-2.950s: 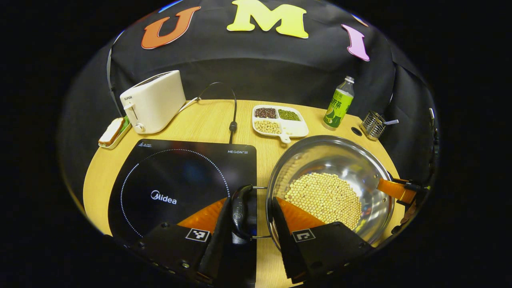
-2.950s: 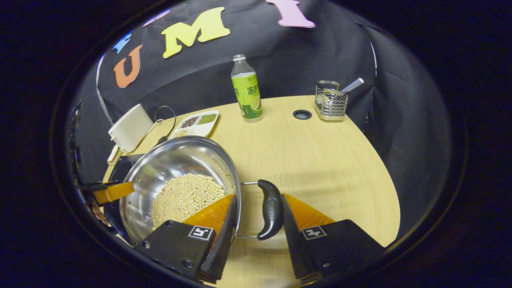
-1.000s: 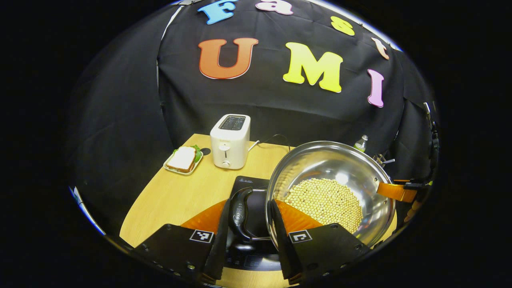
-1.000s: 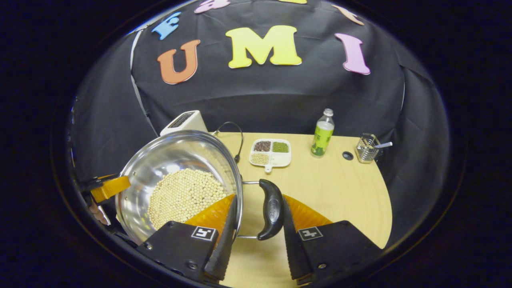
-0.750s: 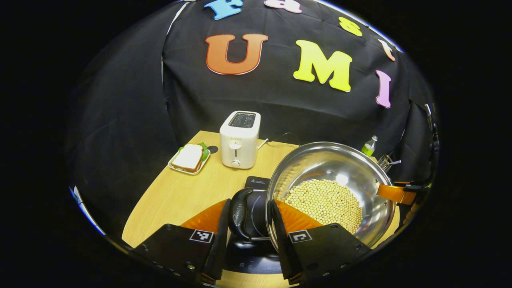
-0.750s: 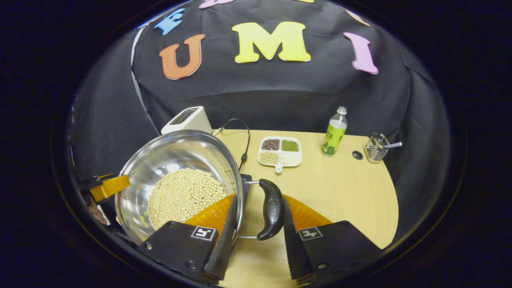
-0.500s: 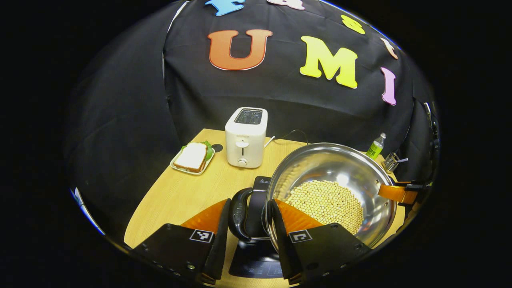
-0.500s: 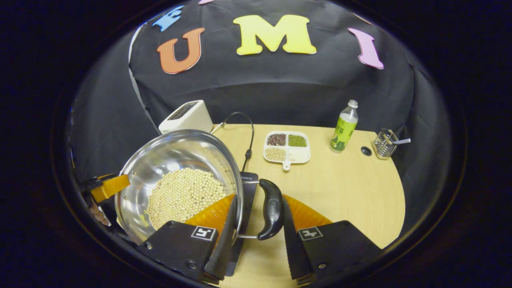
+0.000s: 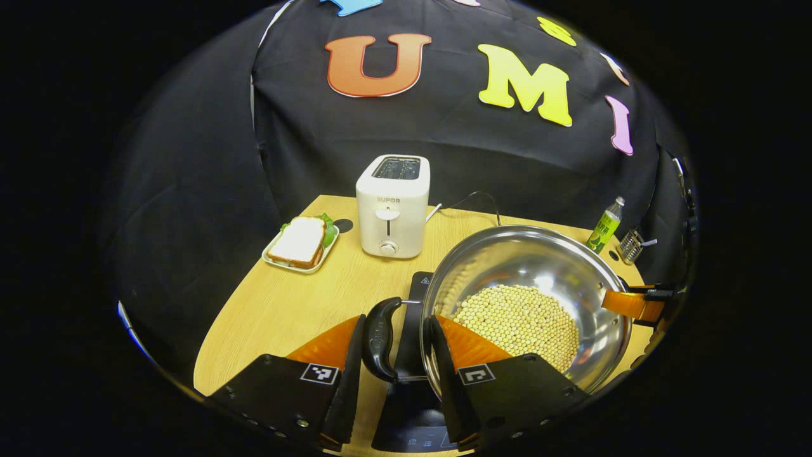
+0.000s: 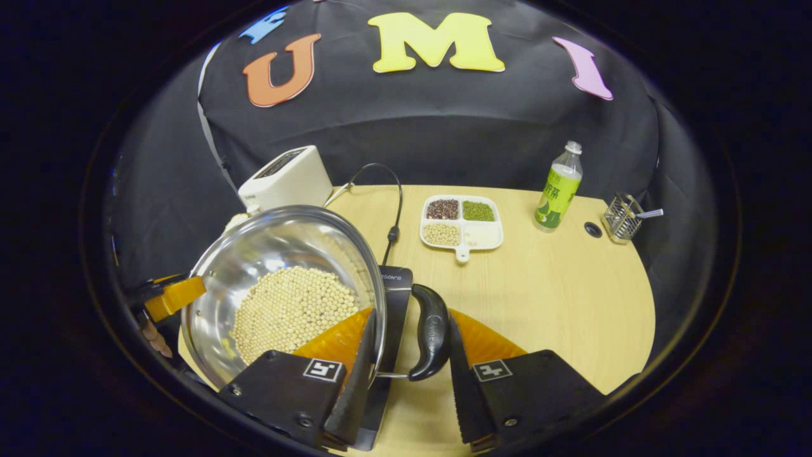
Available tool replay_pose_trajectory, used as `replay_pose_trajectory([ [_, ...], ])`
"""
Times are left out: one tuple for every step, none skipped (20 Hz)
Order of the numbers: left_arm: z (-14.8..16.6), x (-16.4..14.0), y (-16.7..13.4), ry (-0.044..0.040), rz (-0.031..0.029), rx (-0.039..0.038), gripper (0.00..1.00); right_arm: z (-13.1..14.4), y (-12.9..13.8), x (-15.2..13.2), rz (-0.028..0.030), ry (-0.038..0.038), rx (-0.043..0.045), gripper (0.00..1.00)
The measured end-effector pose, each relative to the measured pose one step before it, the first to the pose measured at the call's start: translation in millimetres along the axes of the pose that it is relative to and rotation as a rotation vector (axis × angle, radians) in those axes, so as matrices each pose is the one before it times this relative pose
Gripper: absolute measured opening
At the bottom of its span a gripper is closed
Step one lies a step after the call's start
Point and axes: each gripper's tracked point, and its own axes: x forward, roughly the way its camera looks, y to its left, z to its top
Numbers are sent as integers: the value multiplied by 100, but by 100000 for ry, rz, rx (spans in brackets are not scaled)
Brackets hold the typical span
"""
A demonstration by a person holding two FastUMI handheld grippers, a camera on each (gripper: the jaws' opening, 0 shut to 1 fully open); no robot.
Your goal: First push the handle of the pot to place it horizontally, then grasp the pot with both hands and set it on the induction cooktop.
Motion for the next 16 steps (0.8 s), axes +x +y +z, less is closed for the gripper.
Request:
replay_pose_trajectory([
  [-205, 392, 142, -399, -37, 424, 53, -269, -12, 353, -374, -36, -109, 61],
  [-209, 305, 117, 257, -157, -23, 53, -96, -64, 331, -340, -195, -35, 61],
  [-239, 304, 62, 705, -322, -752, 54, -200, 98, 236, -342, -74, 28, 60],
  [-259, 257, 54, 735, -134, -516, 54, -148, 49, 261, -219, -95, -249, 61],
  [-84, 184, 14, 18, 199, 175, 53, -140, 109, 212, -48, -236, -131, 60],
  [-80, 10, 132, 97, 336, 277, 54, -252, 62, 259, 83, 141, 479, 60],
  [0, 115, 104, -81, 425, 364, 54, -336, 146, 212, 282, 359, 693, 60],
  [-91, 85, 121, 182, 383, -68, 54, -224, 0, 211, 447, 534, 305, 60],
  [-13, 174, 33, -124, 205, 195, 54, -12, 18, -23, 519, -2, 920, 61],
  [-161, 247, 128, 147, -15, 185, 53, 55, 143, 378, 552, -743, -6, 60],
  [-32, 160, -25, -105, -464, -220, 54, 112, -90, 46, 226, -1079, 520, 60],
  [50, -68, -9, -646, -551, -573, 54, -171, 21, -109, 221, -451, 836, 60],
  [38, -16, -38, -423, -334, 241, 54, -14, 46, 10, 331, -575, 671, 60],
  [-14, -7, 47, -379, -222, 491, 54, 41, -97, 2, 161, -309, 212, 60],
  [21, 42, -69, -357, -23, 84, 54, -44, 23, 36, -1, -78, 244, 60],
  [20, -19, 40, -16, -19, -167, 54, 18, -32, -24, 8, -263, 83, 60],
])
